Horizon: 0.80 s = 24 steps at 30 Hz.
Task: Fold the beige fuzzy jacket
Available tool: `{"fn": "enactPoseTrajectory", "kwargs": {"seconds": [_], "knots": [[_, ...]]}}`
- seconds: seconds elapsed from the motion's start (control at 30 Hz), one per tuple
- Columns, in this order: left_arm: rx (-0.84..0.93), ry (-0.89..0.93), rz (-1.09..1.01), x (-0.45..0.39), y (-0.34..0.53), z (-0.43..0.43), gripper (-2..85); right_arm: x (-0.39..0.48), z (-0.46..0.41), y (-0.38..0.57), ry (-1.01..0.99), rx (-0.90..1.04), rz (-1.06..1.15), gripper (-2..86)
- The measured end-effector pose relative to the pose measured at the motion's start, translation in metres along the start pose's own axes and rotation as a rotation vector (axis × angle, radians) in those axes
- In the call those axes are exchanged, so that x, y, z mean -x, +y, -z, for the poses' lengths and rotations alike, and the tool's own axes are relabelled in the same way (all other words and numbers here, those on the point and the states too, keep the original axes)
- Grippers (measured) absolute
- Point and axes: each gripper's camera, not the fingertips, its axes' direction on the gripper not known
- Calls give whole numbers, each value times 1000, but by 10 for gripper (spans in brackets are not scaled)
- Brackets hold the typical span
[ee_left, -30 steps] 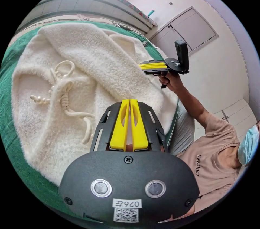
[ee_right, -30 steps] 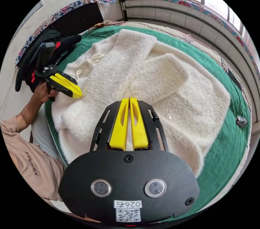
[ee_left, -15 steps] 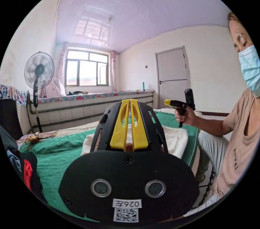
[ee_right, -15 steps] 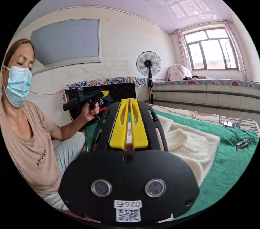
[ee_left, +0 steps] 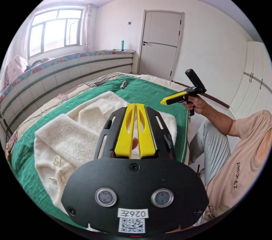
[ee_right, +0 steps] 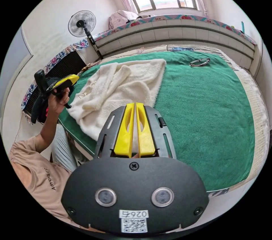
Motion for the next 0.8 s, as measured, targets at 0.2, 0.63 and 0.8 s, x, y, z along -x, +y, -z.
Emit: {"fn": "enactPoseTrajectory", "kwargs": {"seconds": [0.2,0.63,0.8], "knots": [[261,18,154,16,-77,-127,169,-29,-13,11,-63,35,-62,84],[666,-344,293,44,-123,-257,207,-11,-81,14,-87,206,-14,59],[596,-232,344,94,-127,-214,52,-1,-74,10,-143,150,-12,5]]}}
